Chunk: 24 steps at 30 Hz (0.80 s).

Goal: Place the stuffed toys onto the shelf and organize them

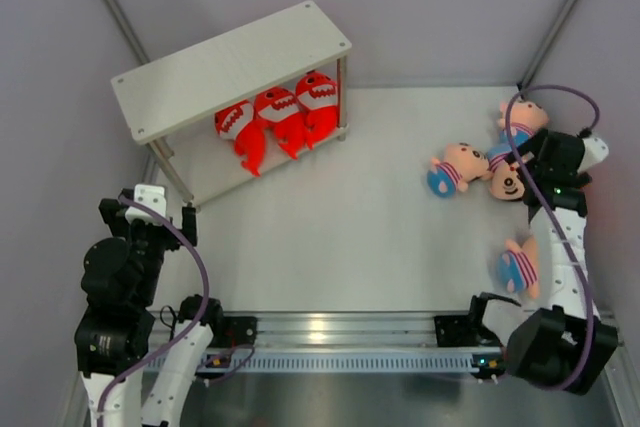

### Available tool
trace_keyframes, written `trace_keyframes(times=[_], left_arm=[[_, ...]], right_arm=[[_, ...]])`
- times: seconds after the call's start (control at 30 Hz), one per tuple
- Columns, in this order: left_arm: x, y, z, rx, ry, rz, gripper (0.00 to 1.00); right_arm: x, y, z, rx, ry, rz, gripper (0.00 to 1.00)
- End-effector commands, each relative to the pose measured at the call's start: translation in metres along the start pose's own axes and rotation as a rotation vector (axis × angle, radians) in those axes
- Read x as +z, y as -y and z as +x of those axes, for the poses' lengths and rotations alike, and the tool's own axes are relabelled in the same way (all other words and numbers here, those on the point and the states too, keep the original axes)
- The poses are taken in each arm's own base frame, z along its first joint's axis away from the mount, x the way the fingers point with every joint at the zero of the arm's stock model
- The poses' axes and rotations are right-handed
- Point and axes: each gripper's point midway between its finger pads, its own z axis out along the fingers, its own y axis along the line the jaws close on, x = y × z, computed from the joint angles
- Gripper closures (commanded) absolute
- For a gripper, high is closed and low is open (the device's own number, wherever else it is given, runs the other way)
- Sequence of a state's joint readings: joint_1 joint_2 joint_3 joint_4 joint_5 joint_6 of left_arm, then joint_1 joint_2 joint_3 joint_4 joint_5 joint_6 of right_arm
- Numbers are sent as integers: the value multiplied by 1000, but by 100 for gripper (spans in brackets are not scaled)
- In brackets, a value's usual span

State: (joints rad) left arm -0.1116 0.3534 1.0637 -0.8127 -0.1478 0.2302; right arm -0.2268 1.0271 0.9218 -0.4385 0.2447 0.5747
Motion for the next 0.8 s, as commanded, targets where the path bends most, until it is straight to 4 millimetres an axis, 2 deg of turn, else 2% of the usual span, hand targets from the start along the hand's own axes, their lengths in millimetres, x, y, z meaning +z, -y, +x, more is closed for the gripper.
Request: trace_keyframes(times=[0.0,0.03,0.07,0.17,0.27,0.4,0.43,0.57,0.6,0.67,0.73,0.77], left_arm=[[0,2,-7,-23,40,8,2],[0,2,-7,-23,43,7,2],[0,2,-6,-22,38,6,2],[1,2,-6,-17,37,7,2],[2,2,-5,-7,31,8,2],[3,2,-7,-6,31,9,2],[2,1,-9,-9,35,7,2],[2,0,-11,-10,36,2,2],[3,-1,-12,-8,36,1,2],[2,-1,-14,-7,40,0,2],[3,-2,-15,-9,38,-2,2],[2,-2,-15,-8,40,-2,2]], right_arm=[[24,77,14,40,-74,254,5],[29,89,13,64,-77,294,4],[35,112,10,113,-78,357,4],[45,134,-4,146,-45,416,5],[57,140,-3,107,-73,442,5],[72,140,15,77,-136,402,6],[74,144,23,76,-153,413,6],[81,163,32,60,-152,461,5],[85,163,30,37,-155,441,6],[93,167,32,9,-183,435,18],[99,167,34,-21,-201,421,40],[101,168,35,-27,-206,423,39]])
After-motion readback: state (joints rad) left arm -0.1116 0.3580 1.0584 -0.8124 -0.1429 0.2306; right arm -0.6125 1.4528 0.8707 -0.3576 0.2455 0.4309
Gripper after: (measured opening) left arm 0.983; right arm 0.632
